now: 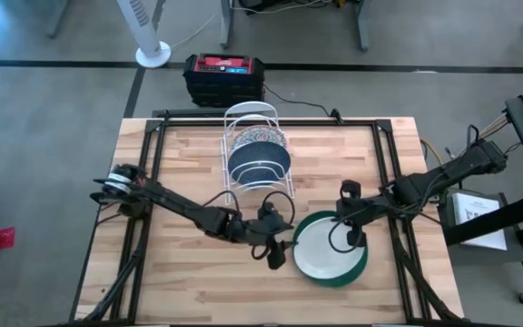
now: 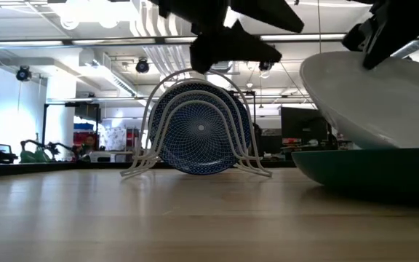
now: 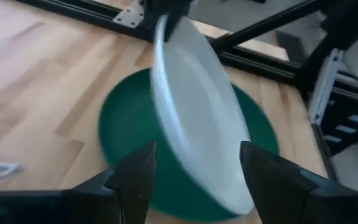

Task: Sort dishes
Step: Put the white plate into the dish rack

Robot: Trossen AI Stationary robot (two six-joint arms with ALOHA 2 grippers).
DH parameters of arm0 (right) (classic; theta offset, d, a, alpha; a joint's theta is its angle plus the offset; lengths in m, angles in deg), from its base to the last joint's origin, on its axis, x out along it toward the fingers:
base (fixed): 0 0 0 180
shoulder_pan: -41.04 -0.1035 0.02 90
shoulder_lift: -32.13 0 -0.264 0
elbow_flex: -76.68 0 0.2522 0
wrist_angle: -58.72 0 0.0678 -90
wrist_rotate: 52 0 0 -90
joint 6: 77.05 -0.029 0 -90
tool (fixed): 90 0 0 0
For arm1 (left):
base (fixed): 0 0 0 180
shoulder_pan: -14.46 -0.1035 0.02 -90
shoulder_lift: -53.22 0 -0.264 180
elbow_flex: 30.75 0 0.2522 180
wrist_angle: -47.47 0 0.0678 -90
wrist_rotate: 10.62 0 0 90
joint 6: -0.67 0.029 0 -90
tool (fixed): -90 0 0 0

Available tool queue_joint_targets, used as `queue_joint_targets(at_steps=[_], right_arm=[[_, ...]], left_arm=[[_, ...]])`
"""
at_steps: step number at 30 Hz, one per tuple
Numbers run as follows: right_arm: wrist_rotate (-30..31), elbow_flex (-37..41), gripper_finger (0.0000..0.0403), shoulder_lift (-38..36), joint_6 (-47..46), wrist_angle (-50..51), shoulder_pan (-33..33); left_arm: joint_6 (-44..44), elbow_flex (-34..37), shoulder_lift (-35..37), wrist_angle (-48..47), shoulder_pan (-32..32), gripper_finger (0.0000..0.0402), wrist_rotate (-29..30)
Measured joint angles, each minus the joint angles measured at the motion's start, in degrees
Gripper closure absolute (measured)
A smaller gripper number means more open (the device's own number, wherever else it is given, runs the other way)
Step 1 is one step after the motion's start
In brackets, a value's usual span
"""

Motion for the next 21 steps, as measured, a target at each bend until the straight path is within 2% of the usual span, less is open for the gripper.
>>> queue_joint_targets(at_steps=[4, 11, 21], right_arm=[[0.62, -0.47, 0.0403, 0.17, 0.75, 0.26, 0.0], [0.42, -0.51, 0.0403, 0.75, 1.22, 0.08, -0.02], [0.39, -0.51, 0.0403, 0.92, 2.29, -0.12, -0.02]], left_arm=[[-0.07, 0.2, -3.06, 6.0, -0.27, 0.017, -3.19], [0.34, -4.39, -6.33, 2.24, -0.46, 0.0155, -0.7], [1.05, -13.97, -5.45, -19.29, 0.06, 0.015, -0.26]])
